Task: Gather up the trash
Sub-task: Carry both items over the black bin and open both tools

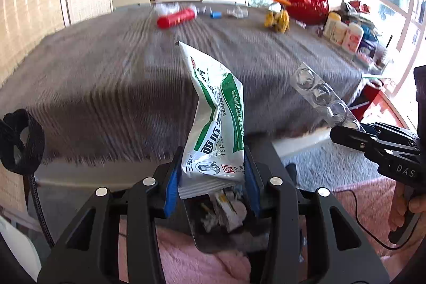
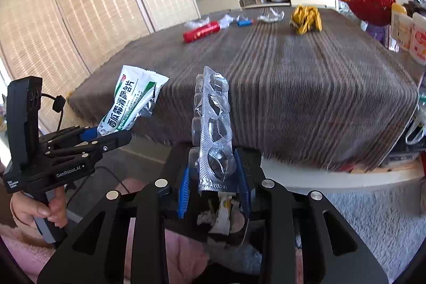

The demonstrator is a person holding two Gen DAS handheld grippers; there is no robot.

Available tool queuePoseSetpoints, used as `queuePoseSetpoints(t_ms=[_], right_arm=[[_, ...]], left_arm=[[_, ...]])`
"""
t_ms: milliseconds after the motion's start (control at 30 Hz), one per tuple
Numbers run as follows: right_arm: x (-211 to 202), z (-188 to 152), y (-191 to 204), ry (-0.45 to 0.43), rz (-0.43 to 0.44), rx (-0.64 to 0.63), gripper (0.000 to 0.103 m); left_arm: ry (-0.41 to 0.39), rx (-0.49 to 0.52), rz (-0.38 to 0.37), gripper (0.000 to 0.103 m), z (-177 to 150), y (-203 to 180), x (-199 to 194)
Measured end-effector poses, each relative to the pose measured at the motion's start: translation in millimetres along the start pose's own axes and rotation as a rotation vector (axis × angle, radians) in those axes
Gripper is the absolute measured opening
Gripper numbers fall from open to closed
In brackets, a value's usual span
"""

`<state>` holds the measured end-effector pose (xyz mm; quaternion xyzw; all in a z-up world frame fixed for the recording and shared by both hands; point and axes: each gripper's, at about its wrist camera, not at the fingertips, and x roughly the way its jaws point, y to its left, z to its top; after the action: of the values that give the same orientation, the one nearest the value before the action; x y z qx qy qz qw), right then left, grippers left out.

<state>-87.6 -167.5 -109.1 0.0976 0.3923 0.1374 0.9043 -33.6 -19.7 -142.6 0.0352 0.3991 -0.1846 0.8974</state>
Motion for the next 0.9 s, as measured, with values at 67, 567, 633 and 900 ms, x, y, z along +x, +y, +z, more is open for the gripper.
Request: queuePoseSetpoints(t_ms=[67, 567, 633, 900], right_arm=[[6.3, -11.8, 0.0, 0.035, 0.008, 0.007, 0.032], [102.8, -51.3, -23.7, 0.283, -0.007, 0.127, 0.032], [110.6, -50.5, -26.6, 0.297, -0.002, 0.141, 0.032], [127.5, -40.5, -29.9, 0.315, -0.001, 0.155, 0.036]], left_arm=[[0.029, -0.009, -0.007, 0.040, -10.5, -1.6, 5.7], [0.308, -0.070, -0.076, 0.040, -72.4, -0.9, 102.0], [0.323, -0.069, -0.072, 0.040, -72.2, -1.1, 109.8], [0.354, -0.071, -0.075, 0.041, -68.9, -0.5, 130.8]])
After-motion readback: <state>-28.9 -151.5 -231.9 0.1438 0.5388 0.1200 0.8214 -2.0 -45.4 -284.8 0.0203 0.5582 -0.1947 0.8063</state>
